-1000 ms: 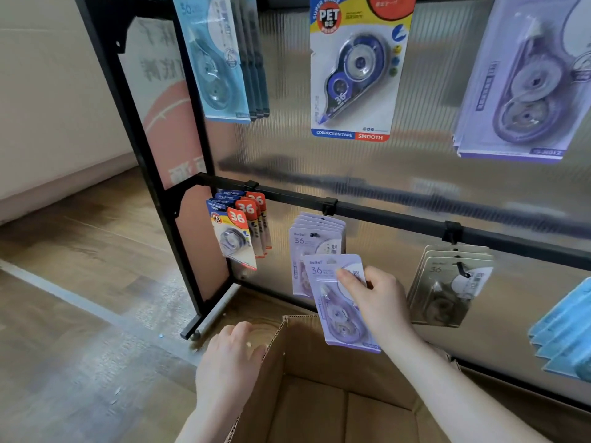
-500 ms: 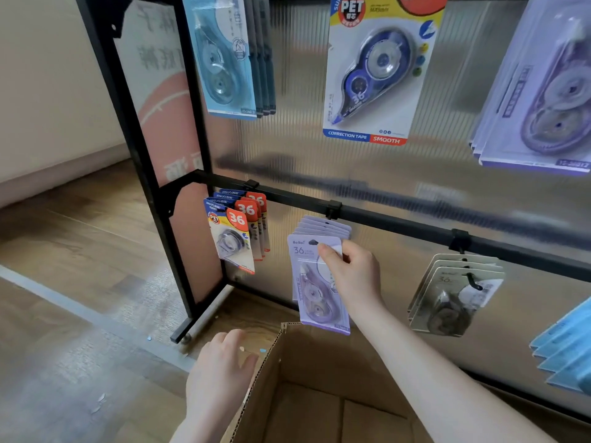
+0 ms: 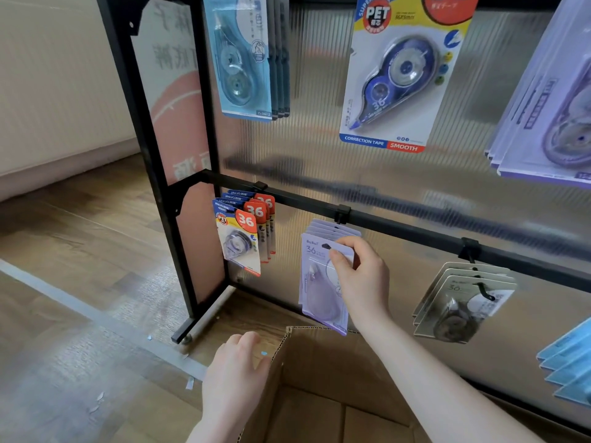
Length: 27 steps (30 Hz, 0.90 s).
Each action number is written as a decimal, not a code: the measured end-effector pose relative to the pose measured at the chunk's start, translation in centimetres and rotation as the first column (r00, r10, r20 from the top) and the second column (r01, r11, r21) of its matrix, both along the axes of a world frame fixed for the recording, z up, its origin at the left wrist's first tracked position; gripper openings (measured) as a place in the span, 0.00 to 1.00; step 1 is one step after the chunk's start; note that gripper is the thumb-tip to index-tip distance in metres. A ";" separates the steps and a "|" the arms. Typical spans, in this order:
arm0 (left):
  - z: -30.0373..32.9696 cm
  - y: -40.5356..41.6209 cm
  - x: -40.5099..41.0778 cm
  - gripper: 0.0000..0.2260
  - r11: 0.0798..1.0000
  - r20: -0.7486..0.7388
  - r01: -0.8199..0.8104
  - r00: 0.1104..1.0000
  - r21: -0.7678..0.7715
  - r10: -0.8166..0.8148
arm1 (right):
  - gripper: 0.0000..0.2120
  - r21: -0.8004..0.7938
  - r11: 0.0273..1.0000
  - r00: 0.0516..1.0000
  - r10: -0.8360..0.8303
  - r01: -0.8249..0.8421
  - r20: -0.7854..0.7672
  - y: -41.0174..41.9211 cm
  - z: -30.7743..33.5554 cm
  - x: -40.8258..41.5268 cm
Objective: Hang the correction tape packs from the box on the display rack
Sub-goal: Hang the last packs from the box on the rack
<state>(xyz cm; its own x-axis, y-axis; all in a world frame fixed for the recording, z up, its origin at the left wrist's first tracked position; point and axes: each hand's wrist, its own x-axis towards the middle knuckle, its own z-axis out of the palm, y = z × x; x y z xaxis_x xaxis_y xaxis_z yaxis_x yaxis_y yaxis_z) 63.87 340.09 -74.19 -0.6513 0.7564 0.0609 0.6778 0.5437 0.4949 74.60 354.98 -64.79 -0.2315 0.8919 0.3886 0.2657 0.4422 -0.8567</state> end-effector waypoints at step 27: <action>0.4 -0.2 0.4 0.14 0.999 -0.020 0.036 0.999 0.000 -0.036 | 0.13 0.315 0.938 0.884 -0.264 0.143 0.385 2.1 0.1 1.0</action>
<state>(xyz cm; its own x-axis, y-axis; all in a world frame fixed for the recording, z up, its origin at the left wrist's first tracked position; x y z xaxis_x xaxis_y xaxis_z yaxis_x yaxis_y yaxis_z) 64.26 339.94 -73.77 -0.6219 0.7796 0.0739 0.7071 0.5184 0.4809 75.63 357.04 -64.67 -0.2495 0.8110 0.5292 0.6789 0.5362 -0.5017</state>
